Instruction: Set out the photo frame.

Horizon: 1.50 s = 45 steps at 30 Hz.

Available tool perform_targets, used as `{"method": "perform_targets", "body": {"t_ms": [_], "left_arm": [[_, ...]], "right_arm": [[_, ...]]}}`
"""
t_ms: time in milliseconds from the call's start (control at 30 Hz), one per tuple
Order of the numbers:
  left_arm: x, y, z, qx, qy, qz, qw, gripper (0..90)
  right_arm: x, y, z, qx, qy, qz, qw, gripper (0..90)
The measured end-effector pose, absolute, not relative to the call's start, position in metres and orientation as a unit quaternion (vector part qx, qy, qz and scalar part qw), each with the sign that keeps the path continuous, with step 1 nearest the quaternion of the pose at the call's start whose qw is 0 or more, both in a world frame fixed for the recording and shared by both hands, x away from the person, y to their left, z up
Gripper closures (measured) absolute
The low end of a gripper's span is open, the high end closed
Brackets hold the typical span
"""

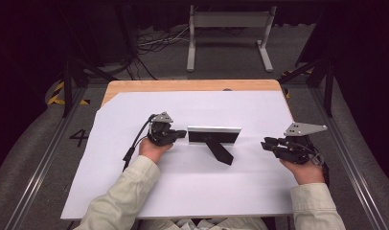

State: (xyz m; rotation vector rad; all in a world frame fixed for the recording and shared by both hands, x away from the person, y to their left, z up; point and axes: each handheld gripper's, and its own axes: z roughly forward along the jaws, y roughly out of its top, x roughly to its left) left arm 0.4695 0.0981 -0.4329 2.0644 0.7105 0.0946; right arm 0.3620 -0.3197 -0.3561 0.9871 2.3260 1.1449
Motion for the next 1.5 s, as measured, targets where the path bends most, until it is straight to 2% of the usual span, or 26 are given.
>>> {"method": "perform_targets", "body": {"t_ms": [833,1500], "left_arm": [[0.469,0.082,-0.45,0.866,0.218,0.085,0.443,90.0],[0.468,0.08,-0.45,0.876,0.207,0.069,0.43,90.0]], "right_arm": [[0.352,-0.323,-0.357,0.352,0.825,0.402,0.183,71.0],[0.351,-0.322,-0.357,0.35,0.827,0.401,0.18,70.7]]}}
